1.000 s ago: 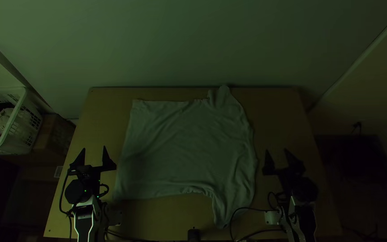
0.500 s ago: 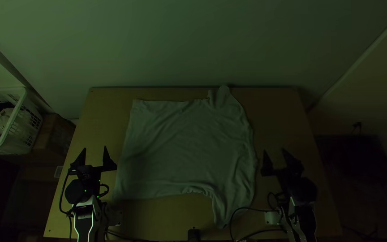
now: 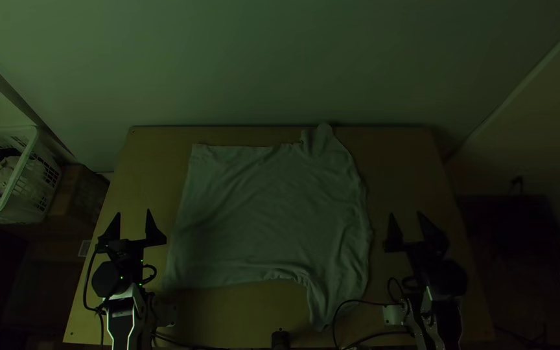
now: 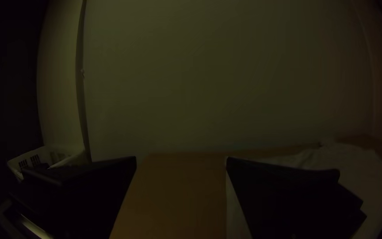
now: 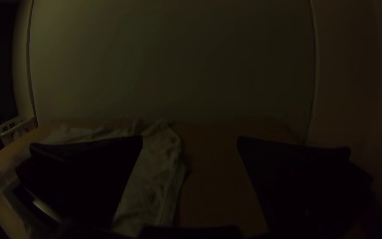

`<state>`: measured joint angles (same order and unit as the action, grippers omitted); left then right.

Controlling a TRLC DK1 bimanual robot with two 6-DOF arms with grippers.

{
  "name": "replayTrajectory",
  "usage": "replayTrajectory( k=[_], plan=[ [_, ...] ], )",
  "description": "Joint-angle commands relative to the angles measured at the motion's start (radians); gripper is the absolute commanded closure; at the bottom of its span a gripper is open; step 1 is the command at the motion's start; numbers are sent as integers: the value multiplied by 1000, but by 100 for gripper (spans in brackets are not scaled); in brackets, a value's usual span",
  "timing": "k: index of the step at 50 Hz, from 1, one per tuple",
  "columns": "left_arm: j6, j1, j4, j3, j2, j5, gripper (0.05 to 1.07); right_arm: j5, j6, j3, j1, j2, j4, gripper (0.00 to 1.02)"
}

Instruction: Fold the t-shirt

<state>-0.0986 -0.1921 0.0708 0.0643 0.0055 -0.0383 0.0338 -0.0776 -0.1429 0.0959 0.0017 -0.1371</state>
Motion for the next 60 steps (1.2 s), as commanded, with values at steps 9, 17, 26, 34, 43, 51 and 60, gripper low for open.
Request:
replayTrajectory(
  k=[9,17,26,34,43,51,60],
  plan=[
    [-27,3,92,267,137,0,9,-5,53,-184,2,57,177,4],
    [-26,-1,103,443,283,-2,9,-5,71,-333,2,182,203,4],
    [-10,-7,104,609,432,-20,9,-5,105,-472,1,328,263,4],
    [-3,-6,104,723,537,-29,9,-5,118,-590,1,472,278,4],
    [10,3,101,841,665,-31,9,-5,121,-681,-1,620,343,4],
    [16,16,95,942,783,-35,9,-5,118,-774,4,755,358,4],
    [16,49,60,1051,916,-63,9,-5,114,-871,13,900,369,4]
  ],
)
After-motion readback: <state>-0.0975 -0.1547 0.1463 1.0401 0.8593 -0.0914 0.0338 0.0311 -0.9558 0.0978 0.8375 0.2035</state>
